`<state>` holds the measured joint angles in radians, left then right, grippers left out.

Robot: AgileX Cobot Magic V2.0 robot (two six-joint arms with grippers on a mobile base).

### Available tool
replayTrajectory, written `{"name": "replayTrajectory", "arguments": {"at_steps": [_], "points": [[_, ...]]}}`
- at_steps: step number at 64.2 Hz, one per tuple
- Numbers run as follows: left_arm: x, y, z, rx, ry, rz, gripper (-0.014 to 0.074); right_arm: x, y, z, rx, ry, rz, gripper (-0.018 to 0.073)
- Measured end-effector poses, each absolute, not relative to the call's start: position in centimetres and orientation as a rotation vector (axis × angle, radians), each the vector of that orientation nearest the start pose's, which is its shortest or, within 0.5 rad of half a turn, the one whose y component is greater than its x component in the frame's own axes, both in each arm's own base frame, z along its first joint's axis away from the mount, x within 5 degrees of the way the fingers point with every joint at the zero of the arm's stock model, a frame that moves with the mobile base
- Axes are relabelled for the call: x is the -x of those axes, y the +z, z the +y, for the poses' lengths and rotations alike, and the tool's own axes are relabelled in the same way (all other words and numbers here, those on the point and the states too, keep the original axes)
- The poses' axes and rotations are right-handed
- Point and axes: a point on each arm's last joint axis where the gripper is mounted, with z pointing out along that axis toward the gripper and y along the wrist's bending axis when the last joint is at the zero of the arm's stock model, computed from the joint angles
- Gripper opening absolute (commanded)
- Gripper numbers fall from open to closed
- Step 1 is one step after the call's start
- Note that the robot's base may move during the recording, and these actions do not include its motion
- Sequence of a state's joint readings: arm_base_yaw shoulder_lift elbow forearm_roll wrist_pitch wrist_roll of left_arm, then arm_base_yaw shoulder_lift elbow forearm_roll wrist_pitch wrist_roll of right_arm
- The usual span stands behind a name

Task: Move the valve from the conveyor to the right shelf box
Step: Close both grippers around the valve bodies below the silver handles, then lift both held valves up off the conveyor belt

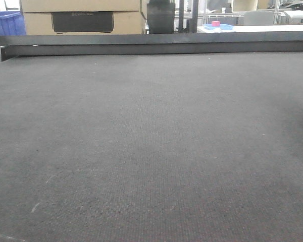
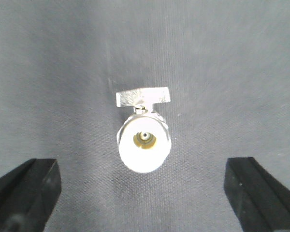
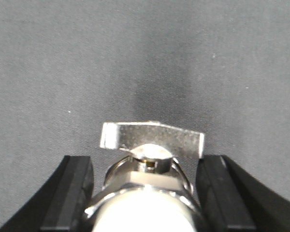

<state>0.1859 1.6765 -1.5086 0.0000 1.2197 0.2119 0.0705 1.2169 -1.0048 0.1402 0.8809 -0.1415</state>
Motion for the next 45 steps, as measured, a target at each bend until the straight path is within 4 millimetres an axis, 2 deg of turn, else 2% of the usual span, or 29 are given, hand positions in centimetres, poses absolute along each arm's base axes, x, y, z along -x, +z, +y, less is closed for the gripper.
{"name": "replayTrajectory", "arguments": {"at_steps": [29, 40, 45], "points": [[-36.7, 25.6, 6.9, -0.048, 0.049, 3.008, 0.0581, -23.8, 31.6, 2.7, 0.191, 0.154, 2.549, -0.0152], [-37.3, 24.2, 7.1, -0.048, 0.042, 3.029, 0.0578, -23.9, 31.6, 2.7, 0.191, 0.153, 2.547, -0.0152], [-37.4, 23.8, 7.1, -0.048, 0.039, 3.039, 0.0538, -23.9, 31.6, 2.7, 0.190, 0.153, 2.545, -0.0152]]}}
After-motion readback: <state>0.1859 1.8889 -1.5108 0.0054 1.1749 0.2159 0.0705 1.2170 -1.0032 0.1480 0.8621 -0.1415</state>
